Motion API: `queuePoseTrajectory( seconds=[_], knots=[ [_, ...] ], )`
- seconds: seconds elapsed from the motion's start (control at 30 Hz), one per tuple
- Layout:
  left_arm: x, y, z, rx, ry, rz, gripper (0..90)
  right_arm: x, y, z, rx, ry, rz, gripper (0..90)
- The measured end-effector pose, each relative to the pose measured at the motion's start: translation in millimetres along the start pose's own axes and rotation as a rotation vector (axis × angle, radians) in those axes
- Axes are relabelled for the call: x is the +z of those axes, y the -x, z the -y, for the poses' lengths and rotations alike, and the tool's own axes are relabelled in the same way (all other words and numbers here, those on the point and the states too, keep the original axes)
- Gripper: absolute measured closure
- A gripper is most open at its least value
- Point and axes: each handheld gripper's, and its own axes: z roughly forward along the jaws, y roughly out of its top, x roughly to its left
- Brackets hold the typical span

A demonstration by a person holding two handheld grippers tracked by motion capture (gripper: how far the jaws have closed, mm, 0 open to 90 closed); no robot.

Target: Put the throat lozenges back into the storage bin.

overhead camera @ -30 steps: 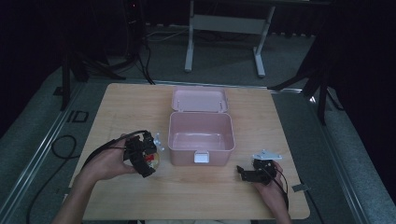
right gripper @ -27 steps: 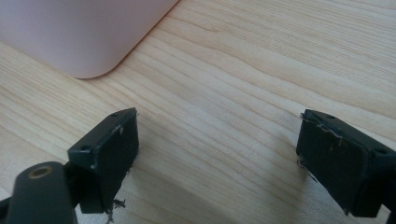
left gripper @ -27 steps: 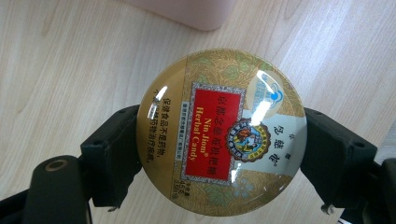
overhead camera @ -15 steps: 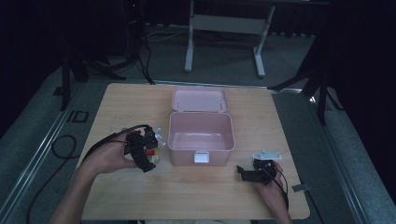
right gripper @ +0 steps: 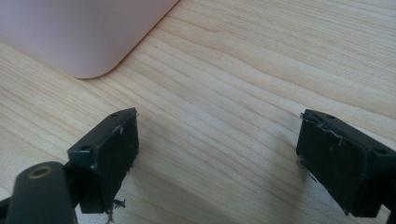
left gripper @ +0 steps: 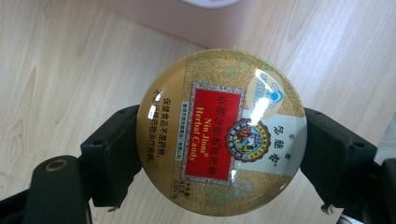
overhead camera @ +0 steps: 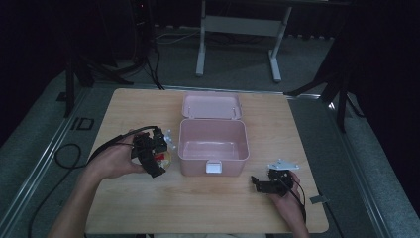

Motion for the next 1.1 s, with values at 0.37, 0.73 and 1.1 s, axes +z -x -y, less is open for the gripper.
queuePoseTrajectory(
  seconds=[0.37, 0.73, 1.1],
  knots=[
    [-11.4, -5.7, -6.3, 0.006, 0.013, -0.014, 20.3, 0.0, 0.0, 0.0, 0.0, 0.0, 0.0, 12.8],
    [-21.6, -11.2, -13.1, 0.008, 0.027, -0.021, 20.3, 0.0, 0.0, 0.0, 0.0, 0.0, 0.0, 12.8],
    [-27.3, -15.6, -22.1, 0.016, 0.022, -0.025, 20.3, 0.0, 0.1, 0.0, -0.001, 0.0, 0.0, 12.9]
  ],
)
